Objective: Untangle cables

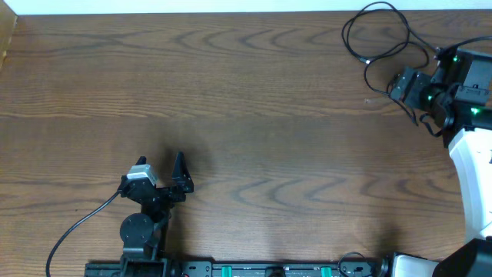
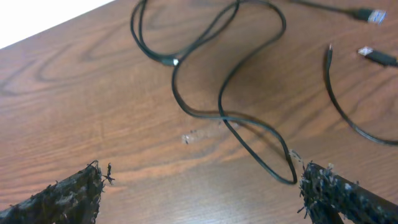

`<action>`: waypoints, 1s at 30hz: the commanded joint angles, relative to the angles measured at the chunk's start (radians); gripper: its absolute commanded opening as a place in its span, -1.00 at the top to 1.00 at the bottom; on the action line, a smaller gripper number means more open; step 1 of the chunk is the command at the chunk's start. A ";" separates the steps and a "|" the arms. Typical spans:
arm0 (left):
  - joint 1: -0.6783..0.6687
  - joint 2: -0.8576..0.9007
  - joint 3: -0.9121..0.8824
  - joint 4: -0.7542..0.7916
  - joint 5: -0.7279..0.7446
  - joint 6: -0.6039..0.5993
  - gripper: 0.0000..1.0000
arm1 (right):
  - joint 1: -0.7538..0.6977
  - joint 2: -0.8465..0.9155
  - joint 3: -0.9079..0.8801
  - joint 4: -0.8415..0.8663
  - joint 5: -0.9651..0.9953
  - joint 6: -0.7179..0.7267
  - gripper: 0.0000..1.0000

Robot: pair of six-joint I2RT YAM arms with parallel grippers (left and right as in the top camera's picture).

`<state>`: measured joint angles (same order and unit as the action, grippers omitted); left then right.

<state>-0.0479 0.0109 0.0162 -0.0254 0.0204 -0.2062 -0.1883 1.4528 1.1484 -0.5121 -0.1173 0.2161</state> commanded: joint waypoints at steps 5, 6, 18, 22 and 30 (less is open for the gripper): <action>-0.003 -0.006 -0.012 -0.048 -0.017 0.002 -0.83 | -0.001 -0.019 -0.164 0.059 0.020 -0.003 -0.99; -0.003 -0.006 -0.012 -0.048 -0.017 0.002 -0.83 | -0.001 -0.027 -0.202 0.093 0.021 0.000 -0.99; -0.003 -0.006 -0.012 -0.048 -0.017 0.002 -0.83 | 0.000 -0.232 -0.965 1.334 0.021 0.172 -0.99; -0.003 -0.006 -0.012 -0.048 -0.017 0.002 -0.83 | -0.001 -0.312 -1.099 1.507 0.021 0.146 -0.98; -0.003 -0.006 -0.012 -0.048 -0.018 0.002 -0.84 | 0.000 -0.494 -1.144 1.383 0.008 0.146 -0.98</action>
<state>-0.0479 0.0109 0.0223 -0.0338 0.0200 -0.2062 -0.1883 1.0065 0.0063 0.8993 -0.1017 0.3561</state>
